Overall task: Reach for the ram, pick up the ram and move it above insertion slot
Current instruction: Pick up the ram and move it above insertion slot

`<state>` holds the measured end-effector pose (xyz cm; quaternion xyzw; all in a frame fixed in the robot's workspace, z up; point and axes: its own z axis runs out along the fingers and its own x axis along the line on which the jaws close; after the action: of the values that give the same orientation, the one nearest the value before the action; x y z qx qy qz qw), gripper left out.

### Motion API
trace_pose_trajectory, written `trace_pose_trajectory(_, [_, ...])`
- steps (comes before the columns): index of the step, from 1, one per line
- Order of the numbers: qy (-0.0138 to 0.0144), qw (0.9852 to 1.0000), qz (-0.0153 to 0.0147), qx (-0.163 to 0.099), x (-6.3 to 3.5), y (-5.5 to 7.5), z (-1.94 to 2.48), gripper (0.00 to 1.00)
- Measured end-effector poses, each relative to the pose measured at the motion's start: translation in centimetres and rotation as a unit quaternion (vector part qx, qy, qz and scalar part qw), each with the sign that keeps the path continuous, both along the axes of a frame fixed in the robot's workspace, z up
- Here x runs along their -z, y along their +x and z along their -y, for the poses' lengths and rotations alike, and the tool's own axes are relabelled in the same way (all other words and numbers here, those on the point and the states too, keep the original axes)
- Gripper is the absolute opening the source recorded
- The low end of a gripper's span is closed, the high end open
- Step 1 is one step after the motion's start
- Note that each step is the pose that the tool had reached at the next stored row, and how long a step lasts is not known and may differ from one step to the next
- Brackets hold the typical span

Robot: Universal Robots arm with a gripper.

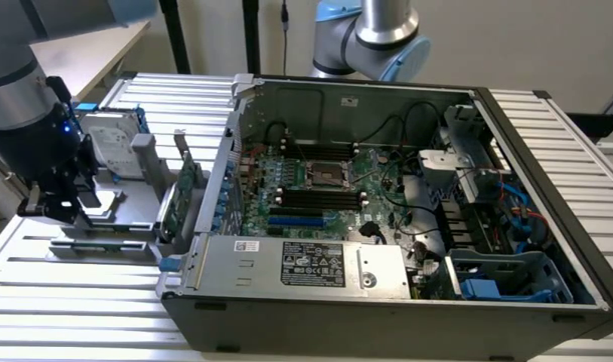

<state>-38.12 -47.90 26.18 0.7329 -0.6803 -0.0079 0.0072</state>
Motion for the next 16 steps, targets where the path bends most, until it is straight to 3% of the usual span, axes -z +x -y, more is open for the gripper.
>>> trace_pose_trajectory(10, [0.0003,1.0,0.0,0.001,1.82,0.1,0.0,0.42])
trace_pose_trajectory(16, [0.001,0.9999,0.0,0.016,2.76,0.1,0.04,0.42])
